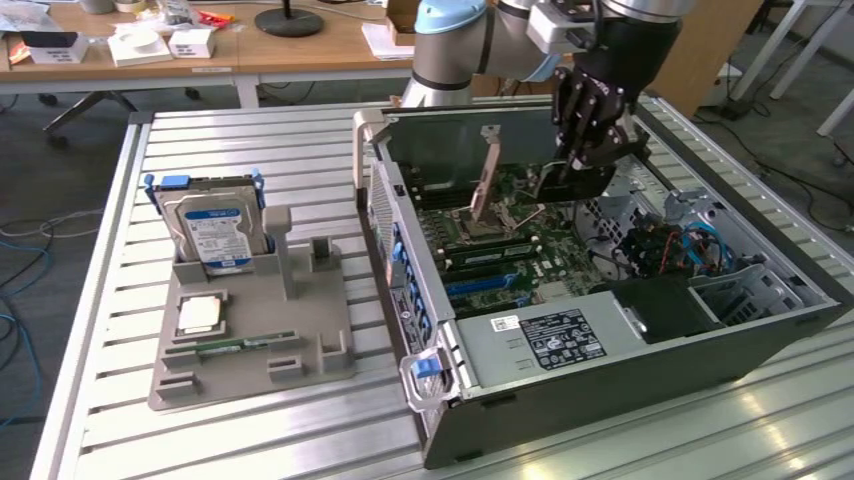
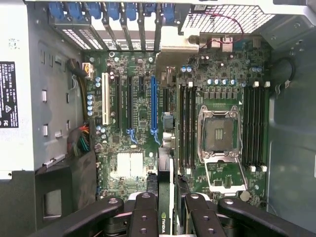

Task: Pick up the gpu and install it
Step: 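Insert the gpu into the slot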

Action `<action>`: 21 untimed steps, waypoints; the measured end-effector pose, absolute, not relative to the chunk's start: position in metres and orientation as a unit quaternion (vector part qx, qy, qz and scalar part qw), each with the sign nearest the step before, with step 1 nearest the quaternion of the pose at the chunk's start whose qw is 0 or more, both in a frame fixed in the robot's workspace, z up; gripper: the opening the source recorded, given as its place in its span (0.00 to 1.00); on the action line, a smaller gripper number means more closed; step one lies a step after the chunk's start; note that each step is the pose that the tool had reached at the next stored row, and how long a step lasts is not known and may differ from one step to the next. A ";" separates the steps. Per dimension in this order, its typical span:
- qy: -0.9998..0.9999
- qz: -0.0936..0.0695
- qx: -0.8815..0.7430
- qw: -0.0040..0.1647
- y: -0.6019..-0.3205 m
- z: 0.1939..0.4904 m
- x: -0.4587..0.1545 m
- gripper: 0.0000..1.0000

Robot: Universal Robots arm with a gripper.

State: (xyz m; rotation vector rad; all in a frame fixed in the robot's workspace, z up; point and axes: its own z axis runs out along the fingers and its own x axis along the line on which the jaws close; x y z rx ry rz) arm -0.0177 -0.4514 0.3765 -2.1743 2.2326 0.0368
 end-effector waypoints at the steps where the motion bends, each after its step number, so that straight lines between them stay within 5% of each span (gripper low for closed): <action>1: 0.716 0.012 -0.698 0.013 -0.451 0.376 -0.018 0.26; 21: 0.703 0.012 -0.711 0.013 -0.453 0.359 -0.019 0.26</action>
